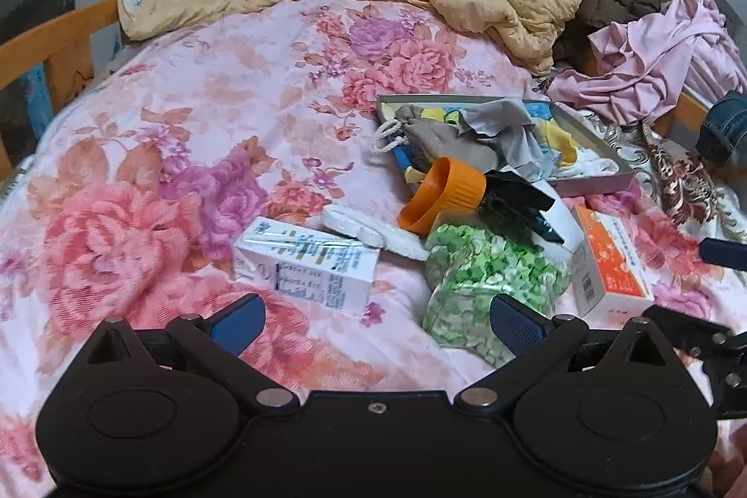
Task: Organize soft objects
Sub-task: 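Move both open grippers back from the tray toward the green-star jar, then grasp the white foam strip with the left gripper while the right grasps the orange silicone piece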
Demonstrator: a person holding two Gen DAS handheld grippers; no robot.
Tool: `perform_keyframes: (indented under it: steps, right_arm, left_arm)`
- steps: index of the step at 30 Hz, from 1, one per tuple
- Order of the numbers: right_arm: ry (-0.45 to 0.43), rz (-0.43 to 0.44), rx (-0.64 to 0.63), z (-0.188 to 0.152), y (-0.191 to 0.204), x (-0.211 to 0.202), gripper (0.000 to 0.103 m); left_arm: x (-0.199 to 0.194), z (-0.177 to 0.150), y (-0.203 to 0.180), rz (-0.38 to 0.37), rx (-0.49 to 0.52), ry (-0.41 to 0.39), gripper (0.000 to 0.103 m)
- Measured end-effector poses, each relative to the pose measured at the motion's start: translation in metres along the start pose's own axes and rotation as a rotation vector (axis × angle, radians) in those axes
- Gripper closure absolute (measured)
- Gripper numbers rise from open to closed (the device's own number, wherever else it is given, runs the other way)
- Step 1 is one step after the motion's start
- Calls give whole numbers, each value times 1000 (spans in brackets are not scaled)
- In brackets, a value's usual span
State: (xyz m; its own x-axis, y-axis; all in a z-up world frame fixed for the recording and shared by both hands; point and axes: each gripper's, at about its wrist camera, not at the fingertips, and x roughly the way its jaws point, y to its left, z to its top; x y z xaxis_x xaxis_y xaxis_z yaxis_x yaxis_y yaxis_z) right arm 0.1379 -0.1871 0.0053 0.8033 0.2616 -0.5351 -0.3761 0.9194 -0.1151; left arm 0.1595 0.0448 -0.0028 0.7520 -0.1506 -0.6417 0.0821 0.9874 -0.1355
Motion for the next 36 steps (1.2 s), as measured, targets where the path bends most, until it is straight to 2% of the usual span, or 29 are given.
perform_keyframes:
  steps: [7, 14, 18, 22, 25, 28, 33, 36]
  right_arm:
    - [-27, -12, -102, 9, 5, 28, 0]
    - [-22, -32, -128, 22, 8, 62, 1]
    - [-47, -30, -193, 31, 15, 80, 1]
    - [-64, -35, -242, 42, 20, 99, 1]
    - [-72, -29, -287, 50, 25, 105, 2]
    - [-87, -47, -323, 54, 27, 110, 3]
    - [-5, -35, -334, 74, 27, 131, 12]
    - [15, -10, -364, 88, 29, 139, 13]
  left_arm:
    - [19, 12, -1, -54, 24, -23, 1]
    - [34, 36, 10, -41, 55, -27, 1]
    - [54, 45, 23, -42, 41, -28, 1]
    - [76, 54, 30, -91, 7, -43, 1]
    - [89, 61, 31, -155, 18, -59, 1]
    - [100, 64, 33, -186, 18, -60, 1]
    - [118, 72, 48, -229, -47, -30, 1]
    - [124, 77, 60, -259, -100, -25, 1]
